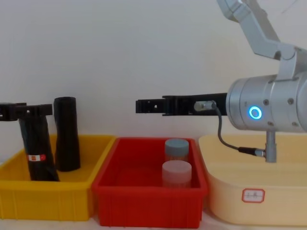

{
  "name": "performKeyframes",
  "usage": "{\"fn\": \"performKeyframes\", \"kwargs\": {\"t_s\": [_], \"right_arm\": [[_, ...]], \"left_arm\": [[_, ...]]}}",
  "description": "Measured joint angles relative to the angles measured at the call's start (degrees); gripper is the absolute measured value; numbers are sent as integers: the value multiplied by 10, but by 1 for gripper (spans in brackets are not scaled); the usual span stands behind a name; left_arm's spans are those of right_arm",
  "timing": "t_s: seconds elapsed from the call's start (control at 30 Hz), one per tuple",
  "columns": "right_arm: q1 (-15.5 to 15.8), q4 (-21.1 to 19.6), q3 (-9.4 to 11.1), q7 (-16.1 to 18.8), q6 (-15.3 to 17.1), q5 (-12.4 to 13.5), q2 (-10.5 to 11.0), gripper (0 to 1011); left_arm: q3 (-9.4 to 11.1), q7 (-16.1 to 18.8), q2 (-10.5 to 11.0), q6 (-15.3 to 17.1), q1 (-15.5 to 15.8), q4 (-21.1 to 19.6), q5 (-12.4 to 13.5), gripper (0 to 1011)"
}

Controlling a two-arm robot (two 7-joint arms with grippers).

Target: Pick up the garbage bag with the one hand and transfer it to the other hand.

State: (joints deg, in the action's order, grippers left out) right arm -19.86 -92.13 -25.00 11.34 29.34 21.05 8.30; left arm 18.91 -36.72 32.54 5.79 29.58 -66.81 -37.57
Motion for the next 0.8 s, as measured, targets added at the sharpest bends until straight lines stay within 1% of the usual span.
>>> {"fn": "performKeyframes", "kwargs": {"t_s": [0.57, 0.8], "right_arm": [[10, -13, 2, -1, 5, -2, 3, 999], [12, -16, 3, 0, 6, -1, 5, 1000]], "left_arm": [[9, -3, -2, -7, 1, 0, -8, 1001], [20, -5, -8, -6, 10, 6, -9, 1001]]}}
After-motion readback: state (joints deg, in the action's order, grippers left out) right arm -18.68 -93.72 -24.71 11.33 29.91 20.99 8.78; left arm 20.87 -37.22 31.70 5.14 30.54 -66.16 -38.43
